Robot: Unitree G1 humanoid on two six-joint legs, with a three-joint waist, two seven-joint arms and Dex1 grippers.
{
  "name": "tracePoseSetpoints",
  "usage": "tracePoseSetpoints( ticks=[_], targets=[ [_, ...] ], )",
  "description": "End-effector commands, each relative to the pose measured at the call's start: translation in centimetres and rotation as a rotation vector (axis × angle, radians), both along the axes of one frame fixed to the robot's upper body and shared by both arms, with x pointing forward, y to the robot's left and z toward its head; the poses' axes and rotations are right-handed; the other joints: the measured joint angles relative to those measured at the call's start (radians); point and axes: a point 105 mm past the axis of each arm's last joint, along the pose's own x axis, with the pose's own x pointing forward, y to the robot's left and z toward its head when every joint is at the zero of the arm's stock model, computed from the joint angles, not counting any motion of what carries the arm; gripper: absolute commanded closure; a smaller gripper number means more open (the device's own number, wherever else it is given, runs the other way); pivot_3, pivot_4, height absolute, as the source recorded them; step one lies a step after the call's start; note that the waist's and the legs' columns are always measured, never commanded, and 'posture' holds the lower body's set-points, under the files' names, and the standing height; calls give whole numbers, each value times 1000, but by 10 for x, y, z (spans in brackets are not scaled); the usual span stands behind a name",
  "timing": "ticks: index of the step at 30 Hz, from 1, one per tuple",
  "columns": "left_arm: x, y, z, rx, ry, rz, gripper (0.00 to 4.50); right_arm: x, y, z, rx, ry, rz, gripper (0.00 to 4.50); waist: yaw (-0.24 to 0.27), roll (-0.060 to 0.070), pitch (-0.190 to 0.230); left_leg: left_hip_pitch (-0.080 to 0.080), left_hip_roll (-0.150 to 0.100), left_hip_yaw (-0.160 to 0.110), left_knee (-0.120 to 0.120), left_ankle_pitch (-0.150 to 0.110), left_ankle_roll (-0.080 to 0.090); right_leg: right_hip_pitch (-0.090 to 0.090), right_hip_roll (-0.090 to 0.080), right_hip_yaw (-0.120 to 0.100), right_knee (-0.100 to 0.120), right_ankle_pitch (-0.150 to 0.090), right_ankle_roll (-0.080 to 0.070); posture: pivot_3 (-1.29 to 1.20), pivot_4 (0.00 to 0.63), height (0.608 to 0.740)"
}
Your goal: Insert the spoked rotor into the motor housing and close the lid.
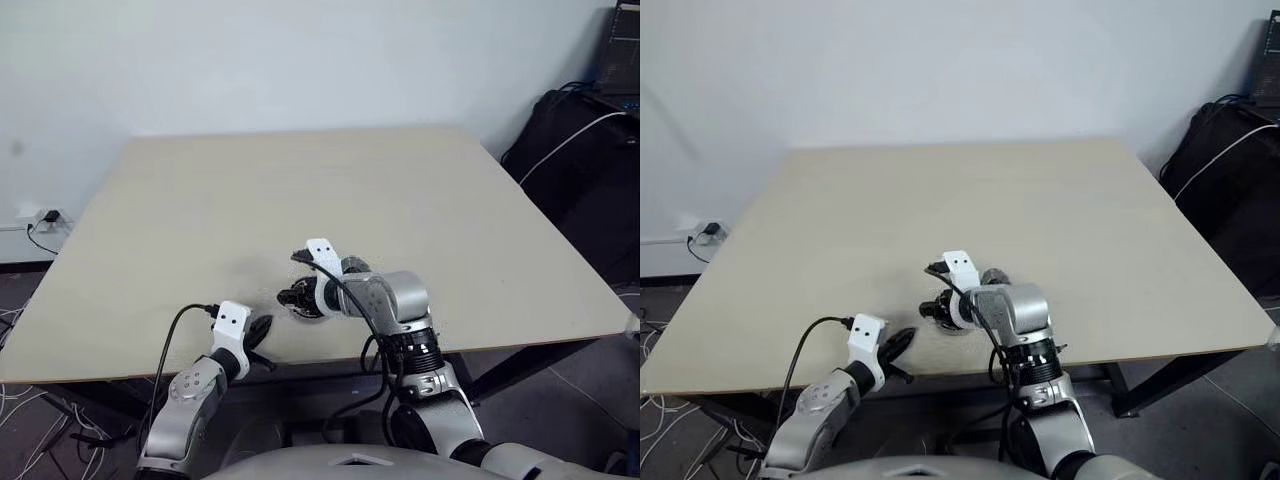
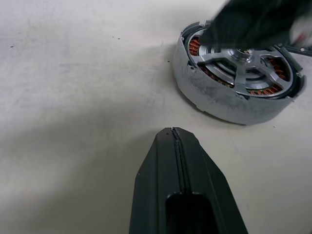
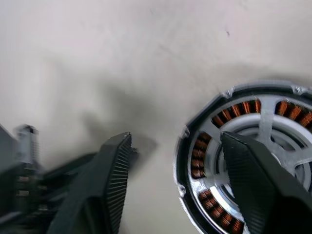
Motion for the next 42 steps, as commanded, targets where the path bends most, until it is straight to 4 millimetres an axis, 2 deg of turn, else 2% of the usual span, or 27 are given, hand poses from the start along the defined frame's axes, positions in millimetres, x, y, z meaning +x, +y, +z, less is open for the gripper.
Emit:
tracePoseSetpoints(
  ticks=[1,4,5,6,8,11,13,14,16,17,20,23,24,26,29,31,36,40,42],
  targets=[
    [8,-3,17,-20,-66,-17,4500,5,32,65,268,-125,49,1543,-2,0,0,-3,0,0,0,1,-2,-1,0,1,0,0,0,0,0,740],
    [9,-4,17,-20,-65,-27,4500,8,32,96,377,-213,40,1543,-6,0,0,-5,0,-1,-1,-1,-1,-1,-1,2,0,0,-1,0,0,740],
    [9,-4,17,-21,-64,-30,4500,12,29,109,411,-267,17,1718,-6,1,0,-5,0,-1,-1,-2,0,-1,-1,2,0,0,-1,0,0,740],
    [9,-4,17,-21,-64,-33,4500,15,26,118,432,-303,-1,1936,-6,1,1,-4,1,-1,-1,-2,-1,-1,-1,2,-1,-1,-1,0,0,740],
    [9,-5,17,-20,-63,-39,4500,29,7,142,433,-470,-97,2436,-7,1,1,-4,1,-2,-1,-2,-1,-1,-1,-1,-1,-1,-2,0,0,740],
    [9,-5,18,-19,-64,-44,4500,43,-16,152,374,-589,-201,3438,-8,3,2,-4,1,-2,-1,-1,-1,-1,1,-2,-1,-1,-1,0,0,740],
    [9,-5,18,-19,-64,-47,4500,55,-42,150,266,-654,-299,4117,-8,3,2,-2,1,-2,-1,-1,-1,-1,1,-2,-1,-1,-1,0,0,740],
    [9,-5,18,-18,-65,-48,4500,61,-64,141,110,-721,-341,4411,-6,2,2,-2,1,-2,-1,-1,-1,-1,1,-3,-1,-1,-1,0,0,740],
    [9,-4,19,-17,-66,-51,4500,65,-98,124,-174,-822,-347,4465,1,0,1,-2,-1,-3,-1,-1,0,0,1,-5,-1,-2,-1,0,0,740],
    [9,-4,19,-17,-67,-52,4500,63,-113,112,-255,-826,-335,4465,7,-1,1,-2,-3,-3,0,-1,1,1,0,-5,-1,-2,0,0,0,740],
    [9,-4,20,-15,-68,-55,4500,57,-133,94,-341,-806,-316,4465,3,0,1,-4,-6,0,0,-2,5,2,-3,-1,-2,-4,1,0,0,740],
    [9,-4,20,-9,-68,-63,4500,36,-156,52,-506,-662,-185,4465,-6,0,2,-5,-4,4,0,-2,5,0,-5,6,-1,-4,1,0,0,740],
    [9,-4,20,-8,-68,-64,4500,28,-158,41,-519,-608,-136,4465,-4,-1,2,-5,-3,3,0,-2,5,1,-4,6,-1,-4,1,0,0,740],
    [10,-4,20,-7,-68,-64,4500,20,-157,35,-511,-564,-95,4465,-2,-1,2,-4,-3,3,0,-2,6,2,-4,5,-1,-5,0,0,0,740],
    [10,-4,20,-4,-66,-74,4500,-5,-133,31,-352,-480,68,4465,-3,-2,3,-4,-2,4,2,-2,6,2,-2,6,-1,-7,4,0,0,740],
    [10,-5,20,-3,-66,-83,4500,-15,-121,34,-261,-457,120,4465,-2,-4,5,-3,-1,4,3,-2,6,3,-1,5,-1,-8,6,0,0,740],
    [10,-5,20,-1,-62,-83,4500,-22,-106,41,-141,-451,166,4465,8,-10,8,-2,-2,4,4,-2,7,3,-1,5,-2,-7,7,0,0,740],
    [10,-3,18,4,-59,-76,4500,-18,-102,44,-100,-452,158,4465,18,-11,8,-2,-2,4,4,-2,7,3,-3,6,-2,-6,8,0,0,740],
    [10,-1,18,5,-60,-70,4500,-17,-99,42,-96,-445,162,4465,23,-11,8,-2,-2,3,3,-2,7,2,-3,7,-2,-3,3,0,0,740]
  ],
)
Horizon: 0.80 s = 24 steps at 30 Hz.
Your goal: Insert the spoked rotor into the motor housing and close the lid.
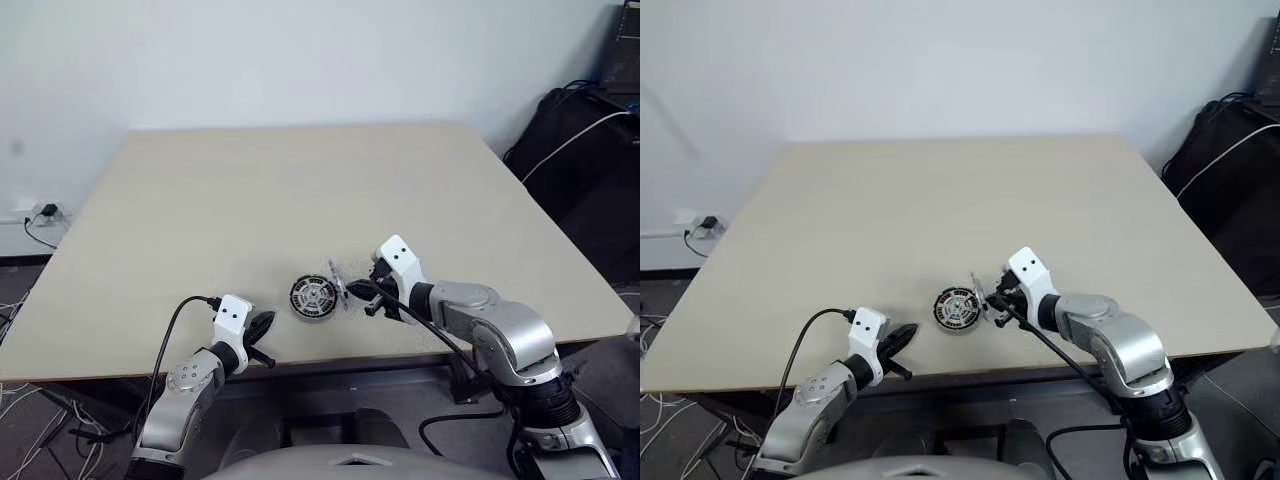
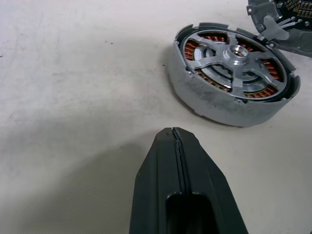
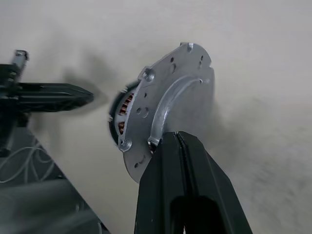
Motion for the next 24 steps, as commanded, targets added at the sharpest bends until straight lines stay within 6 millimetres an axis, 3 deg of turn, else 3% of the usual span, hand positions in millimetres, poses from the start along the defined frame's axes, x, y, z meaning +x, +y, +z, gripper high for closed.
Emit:
tracePoseSetpoints(
  ticks=[1,11,19,24],
  targets=[
    [5,0,11,-5,-49,-5,4500,7,6,11,41,-38,11,4465,3,0,0,0,0,0,0,0,0,0,0,0,0,0,0,0,0,740],
    [7,5,12,1,-57,6,4500,7,42,-10,93,46,69,4465,3,0,0,0,0,0,0,0,0,-1,0,0,0,0,-1,0,0,740],
    [6,6,13,4,-59,6,4500,24,50,-36,18,47,-3,4465,2,0,-1,1,-1,0,0,0,-1,-1,0,1,1,1,-1,0,0,740],
    [5,7,13,8,-58,13,4500,41,47,-4,87,-250,-38,4465,0,1,-1,1,-2,0,0,-1,-3,-2,1,2,1,3,2,0,0,740]
  ],
)
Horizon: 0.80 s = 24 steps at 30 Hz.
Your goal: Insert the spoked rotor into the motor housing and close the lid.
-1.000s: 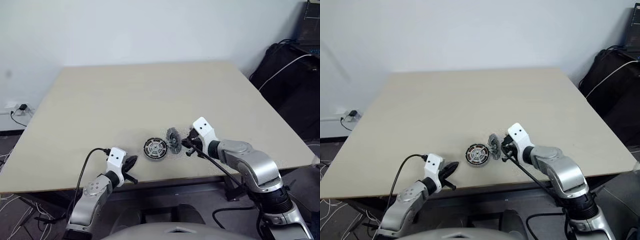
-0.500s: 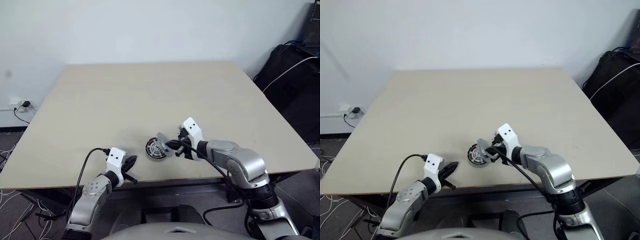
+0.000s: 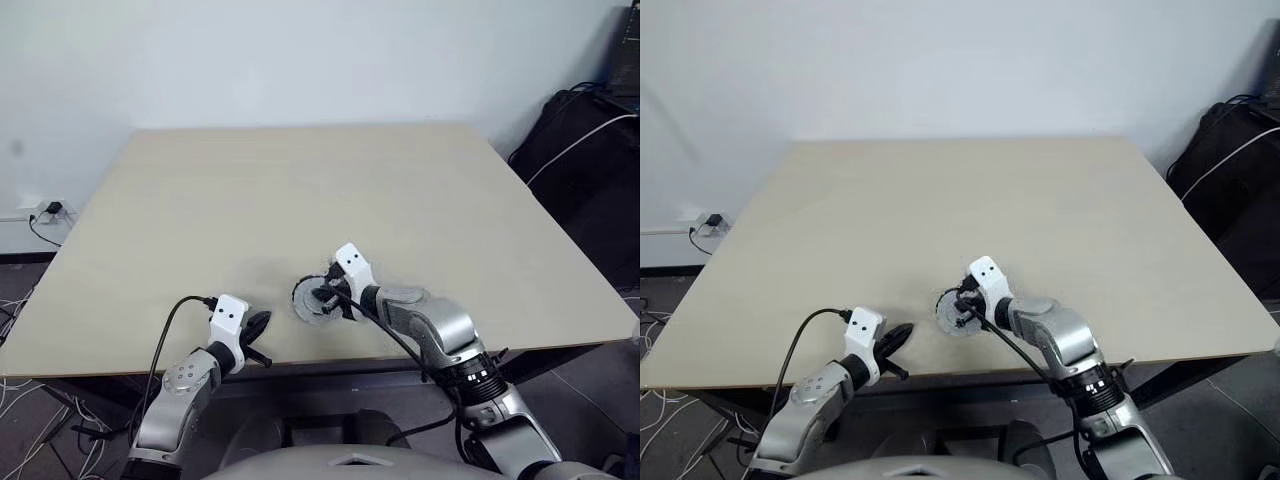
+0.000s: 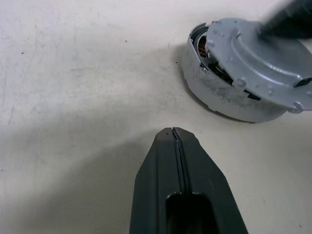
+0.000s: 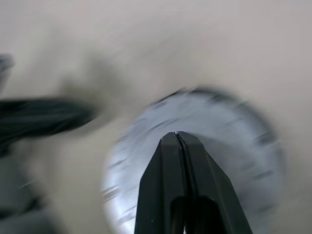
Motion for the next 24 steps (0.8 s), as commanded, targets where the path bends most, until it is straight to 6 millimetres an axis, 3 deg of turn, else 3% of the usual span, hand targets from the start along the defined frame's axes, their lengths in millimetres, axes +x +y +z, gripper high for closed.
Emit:
tracePoseSetpoints(
  ticks=[1,3,6,18,24],
  targets=[
    [4,1,13,-5,-57,3,4500,13,-3,39,67,-251,2,4465,-2,0,0,0,0,0,0,0,0,0,1,0,0,0,0,0,0,740],
    [4,1,13,-5,-57,3,4500,13,-7,44,80,-287,30,4465,-3,0,0,0,0,0,0,1,1,0,2,0,0,0,0,0,0,740],
    [5,0,13,-6,-57,2,4500,12,-15,44,62,-317,90,3897,-2,0,0,0,0,0,0,1,2,1,3,0,0,0,0,0,0,740],
    [7,1,14,-2,-62,1,4500,-12,-12,16,44,-187,354,59,-1,0,0,0,0,1,0,2,2,3,2,1,0,0,0,0,0,740],
    [6,2,14,-4,-61,8,4500,-9,-7,9,30,-169,385,25,0,-1,0,0,0,1,1,2,2,2,2,2,0,0,0,0,0,740]
  ],
)
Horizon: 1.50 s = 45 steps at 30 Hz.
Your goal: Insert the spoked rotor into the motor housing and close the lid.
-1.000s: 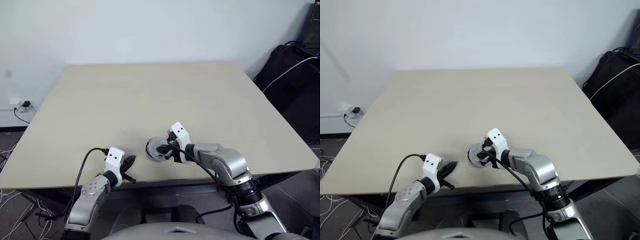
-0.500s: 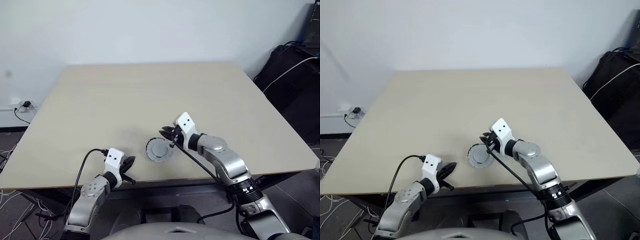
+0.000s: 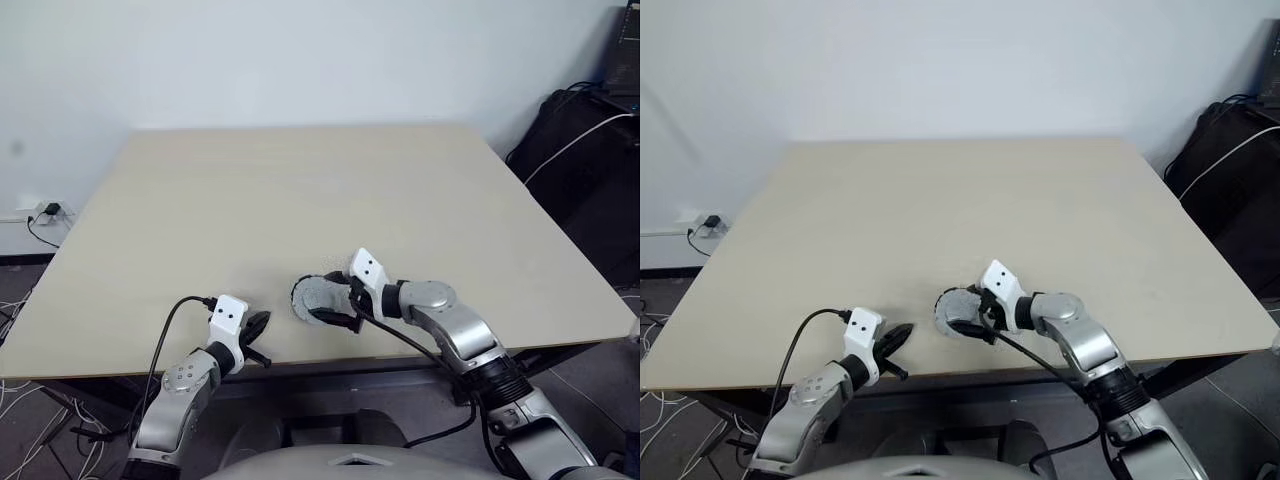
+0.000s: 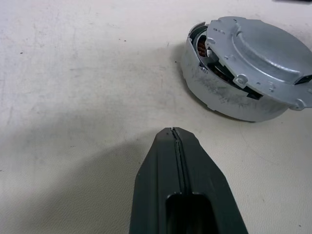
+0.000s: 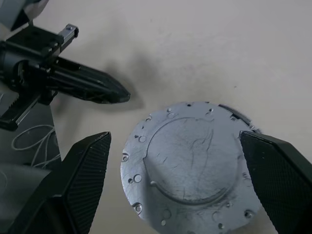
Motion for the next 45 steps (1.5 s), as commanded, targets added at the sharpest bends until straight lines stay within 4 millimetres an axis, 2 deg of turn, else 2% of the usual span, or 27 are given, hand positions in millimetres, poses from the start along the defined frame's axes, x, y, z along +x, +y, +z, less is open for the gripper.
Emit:
tracePoseSetpoints(
  ticks=[1,8,20,23,35,42,45],
  targets=[
    [6,1,14,-5,-61,7,4500,9,6,10,8,-52,26,25,0,0,0,0,0,0,0,0,0,0,0,0,0,0,0,0,0,740],
    [4,4,15,-4,-62,21,4500,16,10,4,-10,-44,39,25,0,0,-1,0,0,0,0,0,0,0,0,1,0,0,0,0,0,740],
    [3,6,16,-3,-67,37,4500,15,8,-13,-73,-33,50,25,0,1,-2,0,0,0,0,-1,-2,-1,-1,1,0,1,-1,0,0,740],
    [4,6,16,-4,-67,38,4500,16,8,-9,-59,-42,42,598,0,1,-3,0,0,0,0,0,-2,-1,0,1,0,1,-1,0,0,740],
    [6,3,16,-8,-66,23,4500,19,11,7,45,-49,-10,4487,-3,2,-6,0,0,0,0,0,-3,-1,0,1,1,1,-1,0,0,740],
    [6,3,18,-6,-67,19,4500,22,12,11,76,-35,-38,4487,-2,2,-7,0,0,0,0,0,-3,-1,0,1,1,1,-1,0,0,740],
    [6,3,18,-6,-67,19,4500,19,10,12,63,-55,-14,3879,-2,2,-7,0,0,0,0,0,-3,-1,0,1,1,1,-1,0,0,740]
  ],
)
